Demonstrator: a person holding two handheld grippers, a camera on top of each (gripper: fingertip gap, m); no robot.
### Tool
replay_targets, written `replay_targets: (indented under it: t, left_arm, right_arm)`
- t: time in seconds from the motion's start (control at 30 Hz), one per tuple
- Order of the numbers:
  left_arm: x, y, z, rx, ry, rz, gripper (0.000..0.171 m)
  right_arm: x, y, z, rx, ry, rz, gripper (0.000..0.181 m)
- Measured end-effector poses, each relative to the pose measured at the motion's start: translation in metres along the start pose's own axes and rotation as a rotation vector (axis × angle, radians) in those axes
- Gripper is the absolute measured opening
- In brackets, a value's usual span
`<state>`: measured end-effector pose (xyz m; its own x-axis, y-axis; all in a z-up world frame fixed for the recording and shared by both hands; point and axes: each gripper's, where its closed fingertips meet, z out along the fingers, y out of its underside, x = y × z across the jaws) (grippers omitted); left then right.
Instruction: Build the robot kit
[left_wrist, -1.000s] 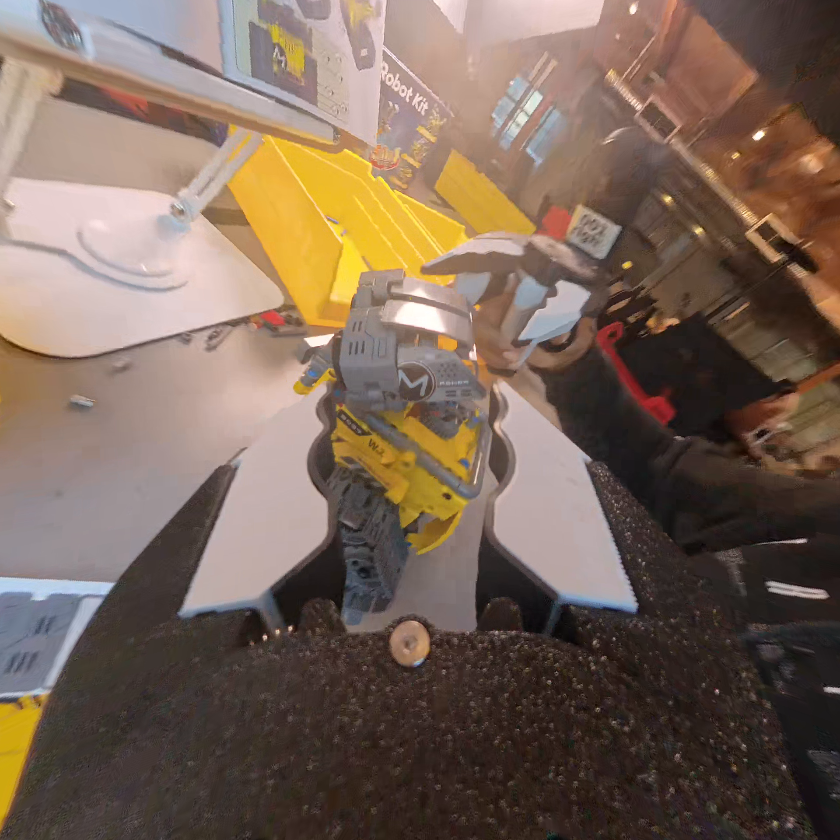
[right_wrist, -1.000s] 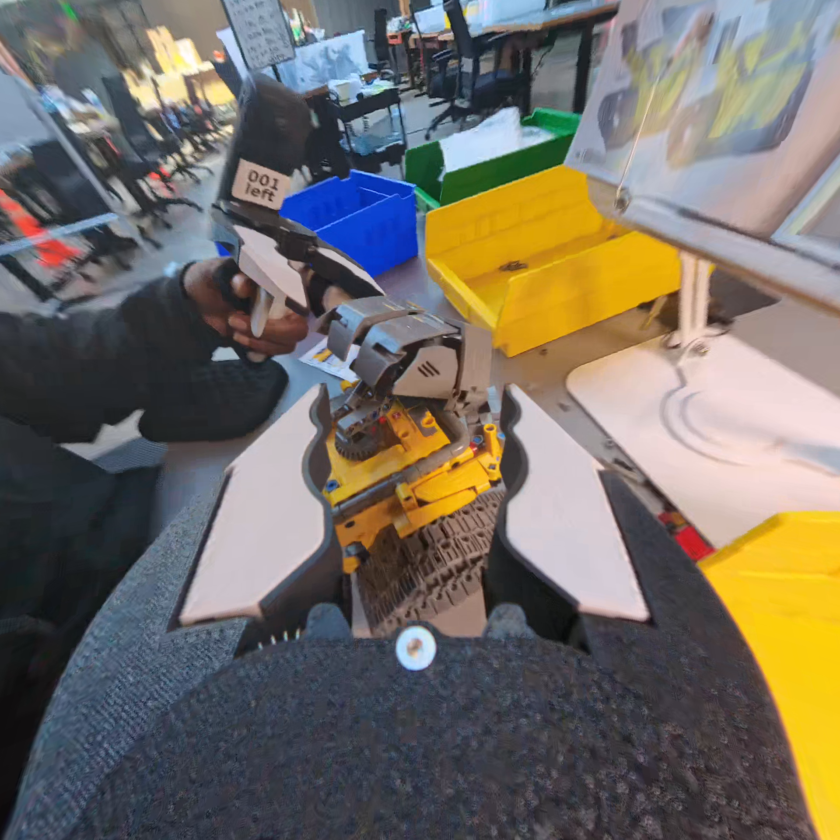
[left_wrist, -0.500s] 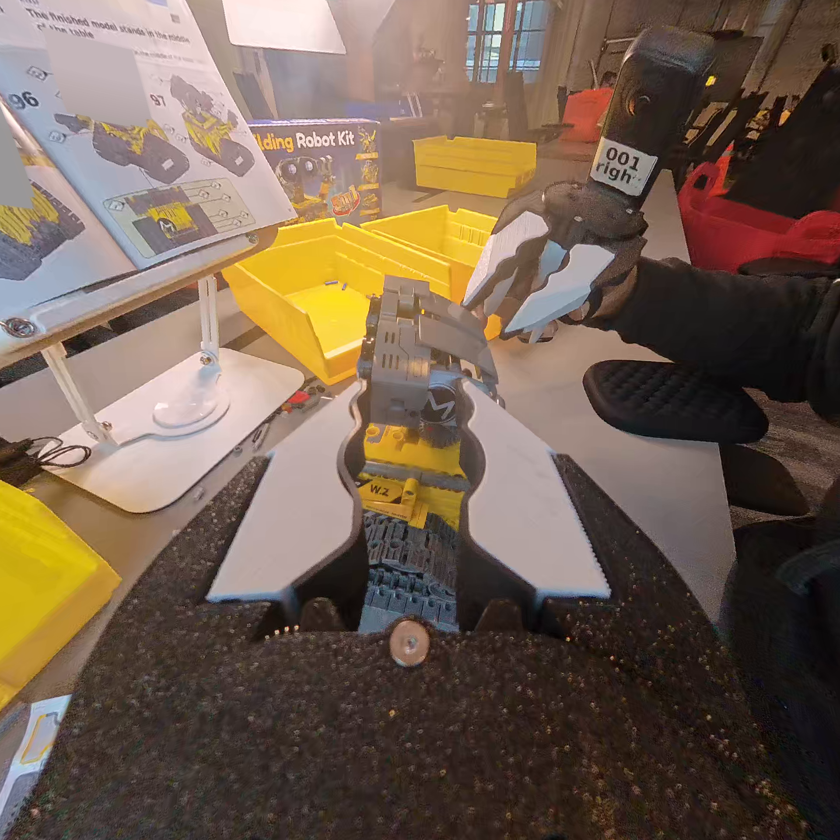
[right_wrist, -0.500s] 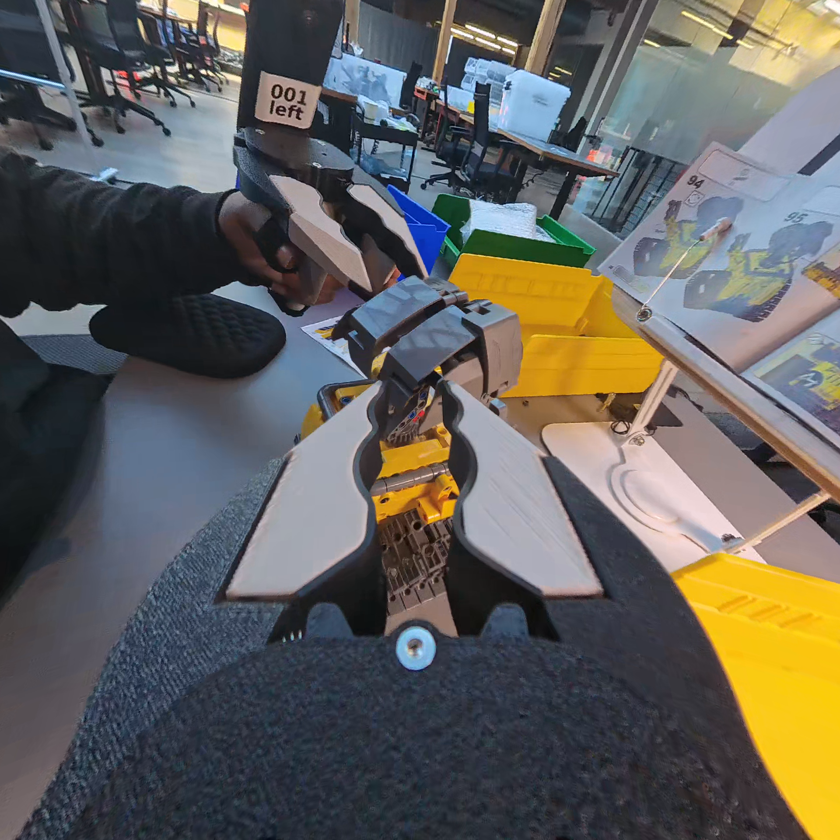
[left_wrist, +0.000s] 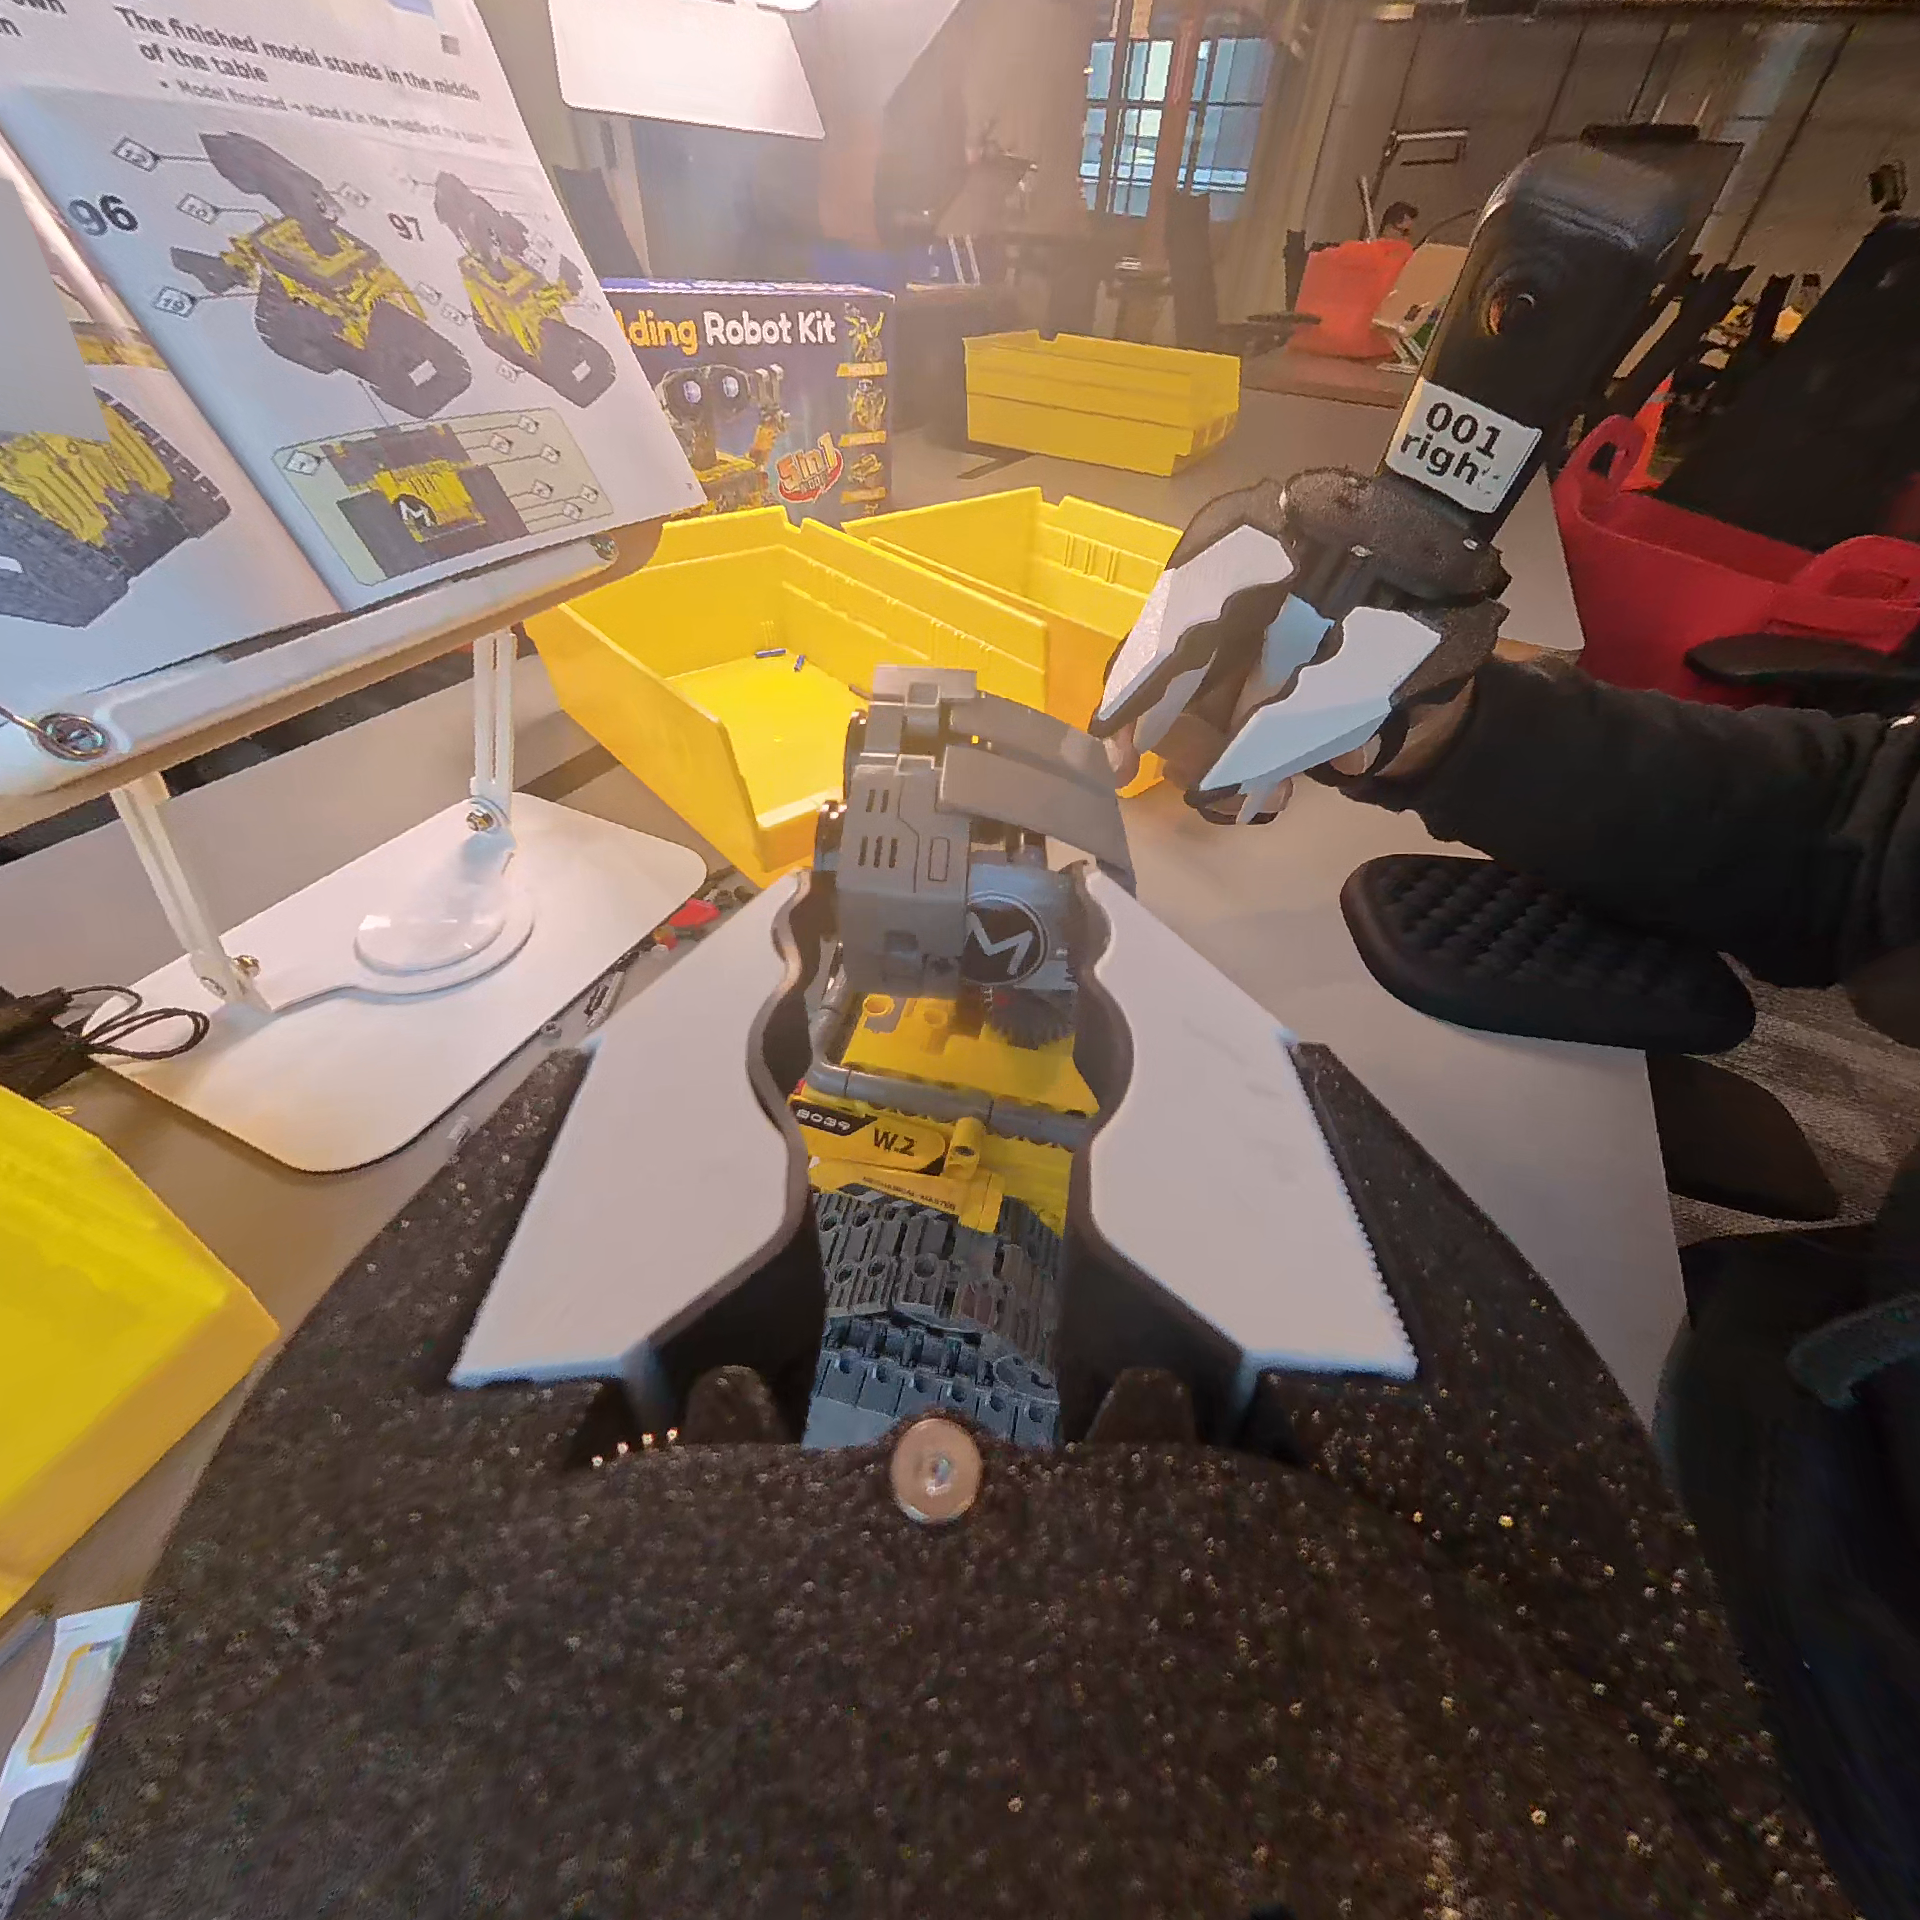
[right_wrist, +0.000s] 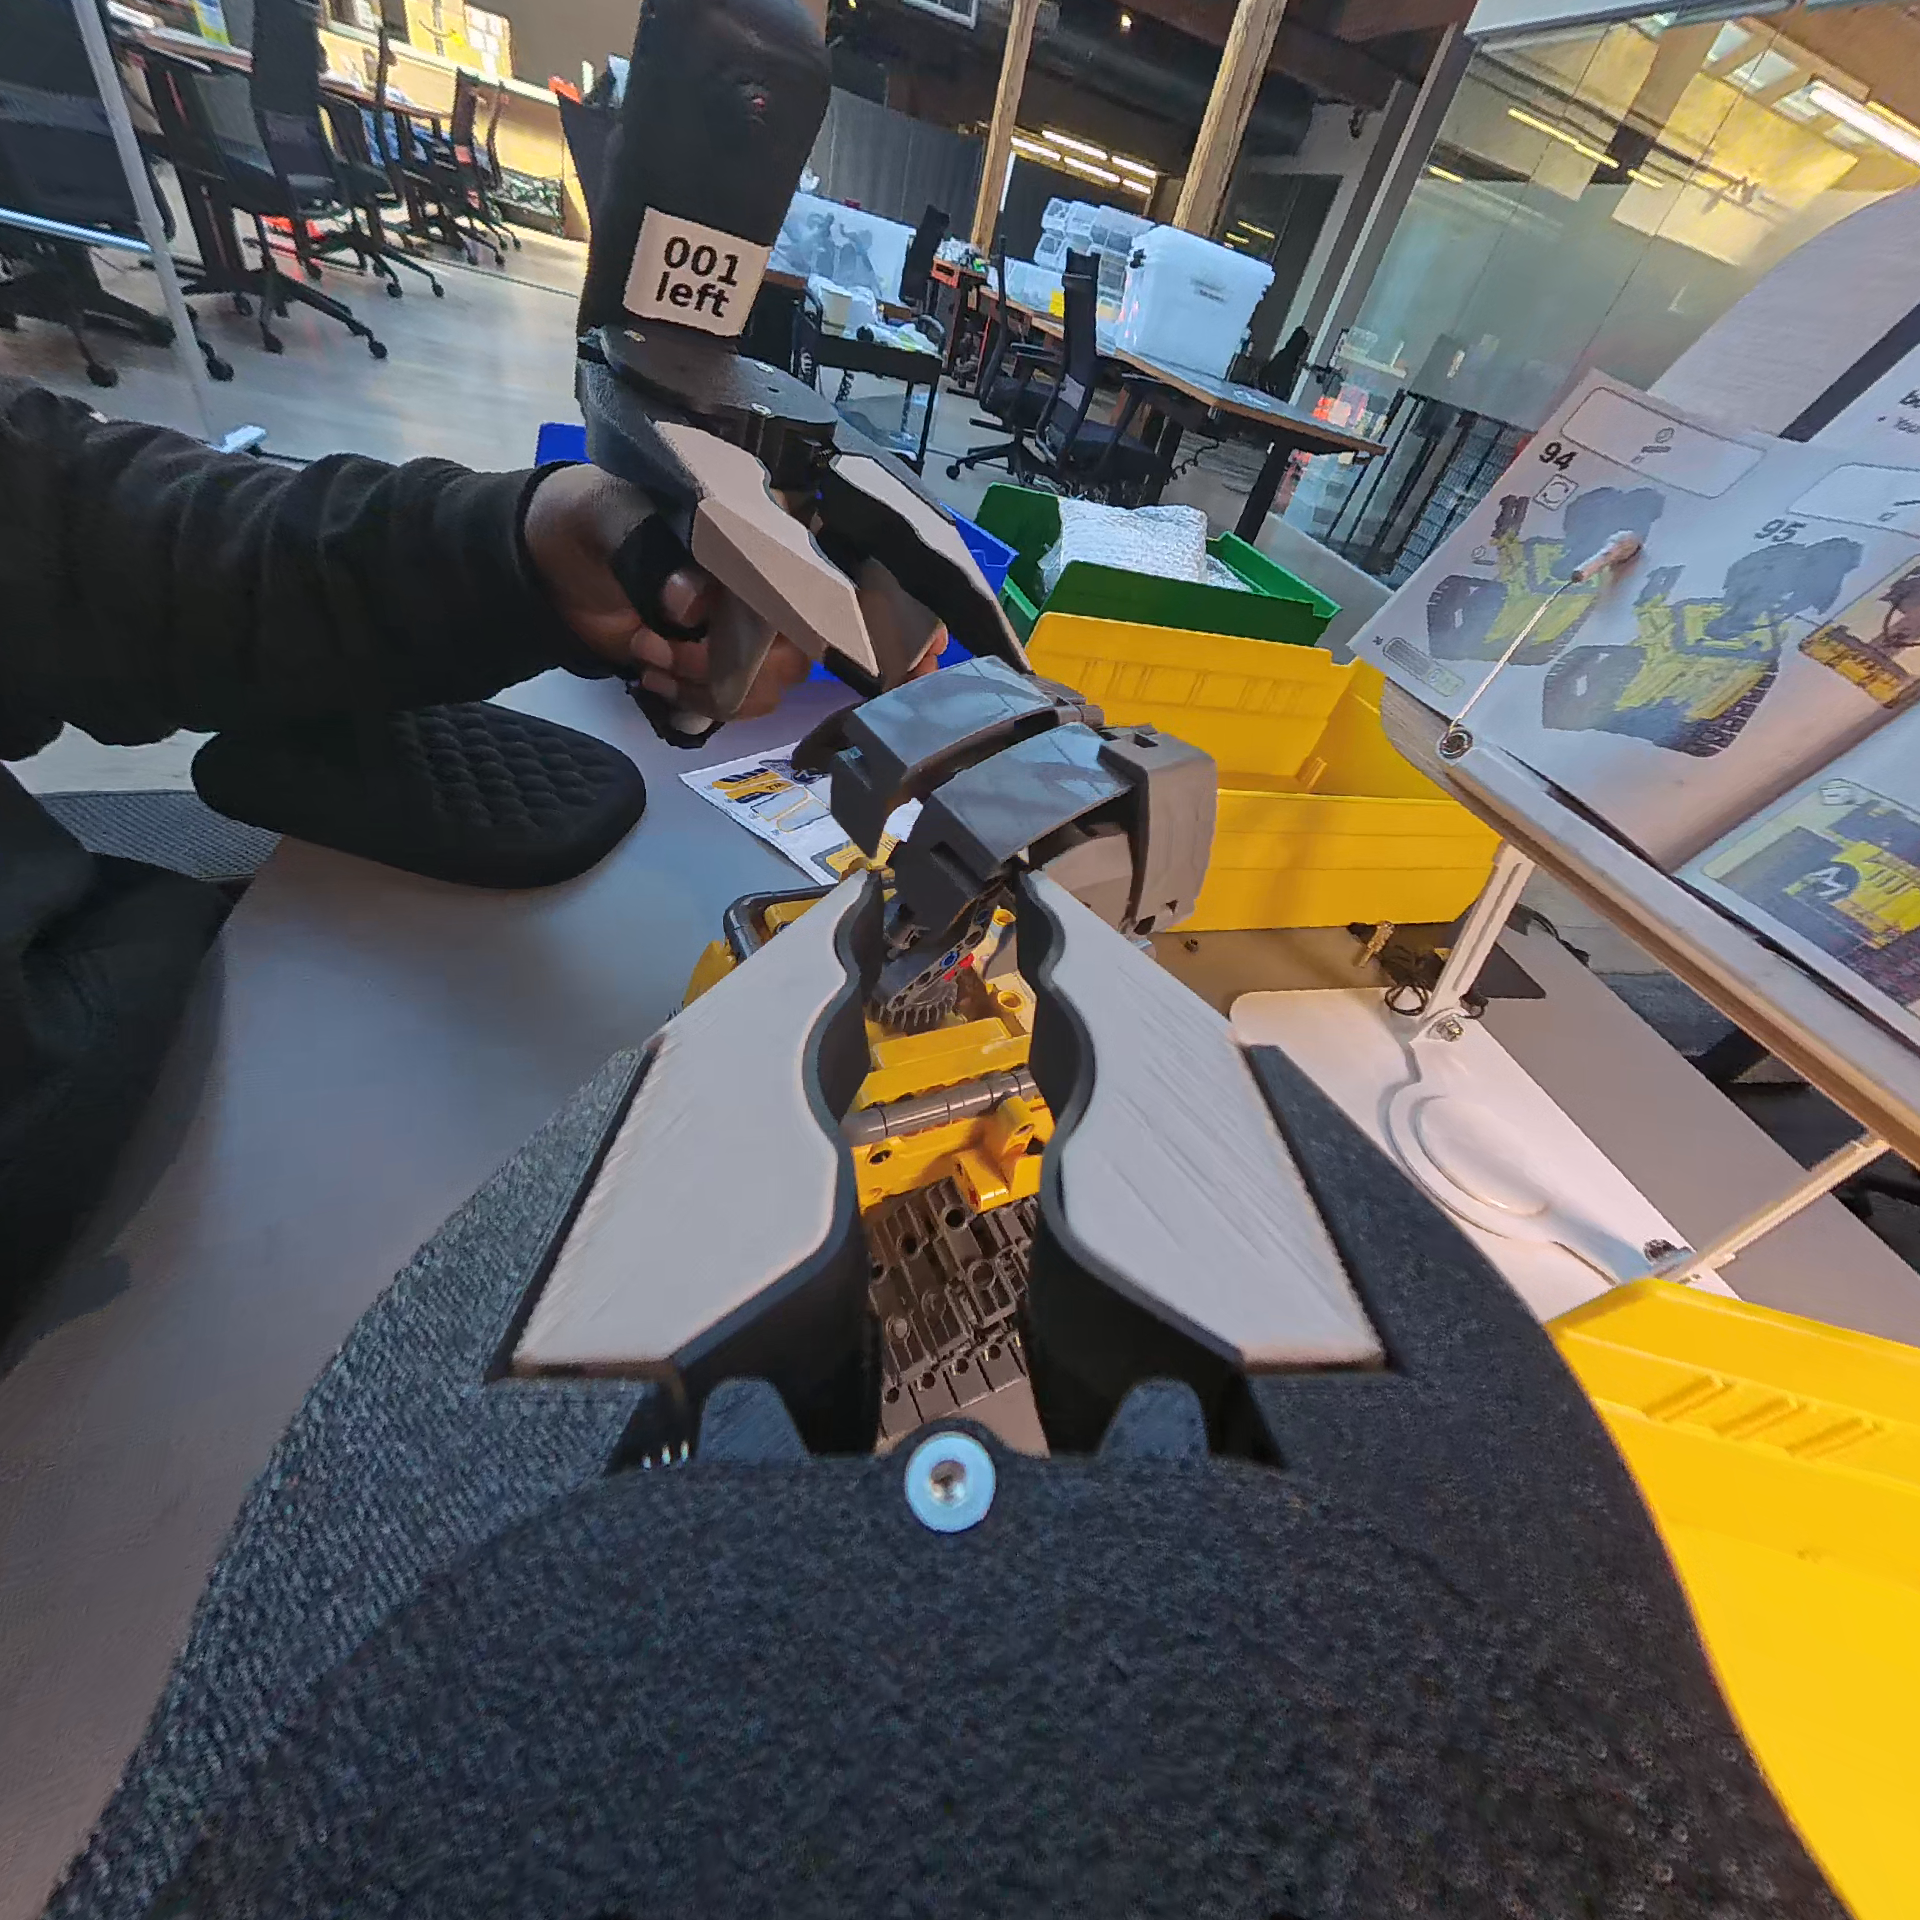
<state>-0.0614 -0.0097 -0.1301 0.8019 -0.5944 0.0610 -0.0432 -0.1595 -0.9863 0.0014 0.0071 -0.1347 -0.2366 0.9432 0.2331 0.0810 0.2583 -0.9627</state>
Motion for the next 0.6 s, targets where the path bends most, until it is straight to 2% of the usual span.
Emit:
replay_targets:
  t: [0.13, 0.37, 0.43, 0.5, 0.6]
  left_arm:
    - [-0.001, 0.001, 0.003, -0.006, 0.014, -0.020, 0.052]
    - [-0.004, 0.002, 0.003, -0.009, 0.014, -0.024, 0.052]
    - [-0.009, 0.002, 0.003, -0.005, 0.015, -0.048, 0.052]
    - [-0.015, 0.004, 0.003, -0.002, 0.027, -0.085, 0.042]
    - [-0.020, 0.013, 0.009, -0.024, 0.082, -0.153, 0.050]
  right_arm:
    - [-0.001, 0.002, 0.000, -0.001, -0.004, 0.000, 0.025]
    - [-0.009, 0.006, 0.003, -0.021, -0.028, -0.006, 0.025]
    - [-0.022, 0.015, 0.005, -0.088, -0.076, -0.039, 0.028]
    - [-0.034, 0.033, 0.008, -0.190, -0.108, -0.101, 0.035]
    - [-0.039, 0.052, 0.013, -0.285, -0.094, -0.200, 0.034]
